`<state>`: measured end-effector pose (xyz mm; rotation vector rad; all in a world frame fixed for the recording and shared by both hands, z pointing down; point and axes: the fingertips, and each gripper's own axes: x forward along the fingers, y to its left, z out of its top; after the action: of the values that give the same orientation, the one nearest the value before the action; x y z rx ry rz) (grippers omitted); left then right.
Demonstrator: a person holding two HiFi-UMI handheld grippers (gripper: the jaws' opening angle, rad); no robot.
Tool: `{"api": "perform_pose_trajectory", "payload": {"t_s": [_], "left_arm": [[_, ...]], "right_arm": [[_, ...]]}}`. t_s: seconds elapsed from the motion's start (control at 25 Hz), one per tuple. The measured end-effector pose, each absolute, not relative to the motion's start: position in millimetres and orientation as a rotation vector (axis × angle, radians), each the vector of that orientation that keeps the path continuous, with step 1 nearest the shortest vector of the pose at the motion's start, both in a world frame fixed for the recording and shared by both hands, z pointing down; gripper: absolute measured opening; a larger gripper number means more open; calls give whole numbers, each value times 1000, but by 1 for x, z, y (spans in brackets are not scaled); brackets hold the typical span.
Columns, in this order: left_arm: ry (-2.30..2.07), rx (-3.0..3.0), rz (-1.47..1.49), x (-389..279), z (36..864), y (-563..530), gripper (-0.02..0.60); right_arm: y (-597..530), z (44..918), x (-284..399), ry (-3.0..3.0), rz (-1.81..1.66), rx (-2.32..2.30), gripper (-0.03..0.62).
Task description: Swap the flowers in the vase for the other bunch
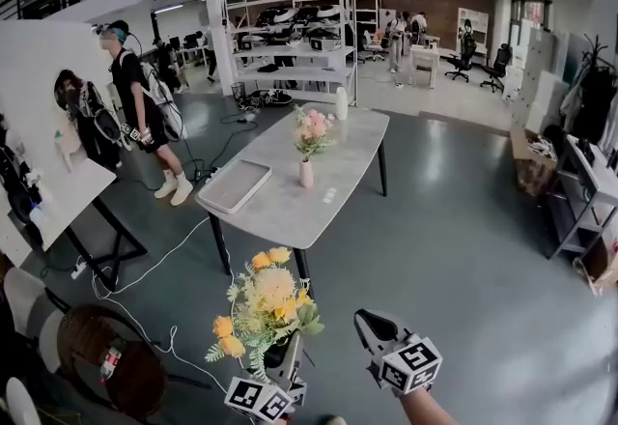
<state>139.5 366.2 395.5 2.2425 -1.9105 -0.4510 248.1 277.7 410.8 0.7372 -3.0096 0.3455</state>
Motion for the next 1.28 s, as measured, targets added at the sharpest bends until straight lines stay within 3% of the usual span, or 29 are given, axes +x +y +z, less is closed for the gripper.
{"api": "perform_pose_trajectory", "payload": {"t_s": [0.64,1.28], "left_arm": [[-1905,2240,-536,87,391,345,81],[-1870,2230,-504,-5,397,220,81]], "right_arm": [[245,417,168,-2974,356,682,29],[127,440,78,-2924,415,711,29]]}}
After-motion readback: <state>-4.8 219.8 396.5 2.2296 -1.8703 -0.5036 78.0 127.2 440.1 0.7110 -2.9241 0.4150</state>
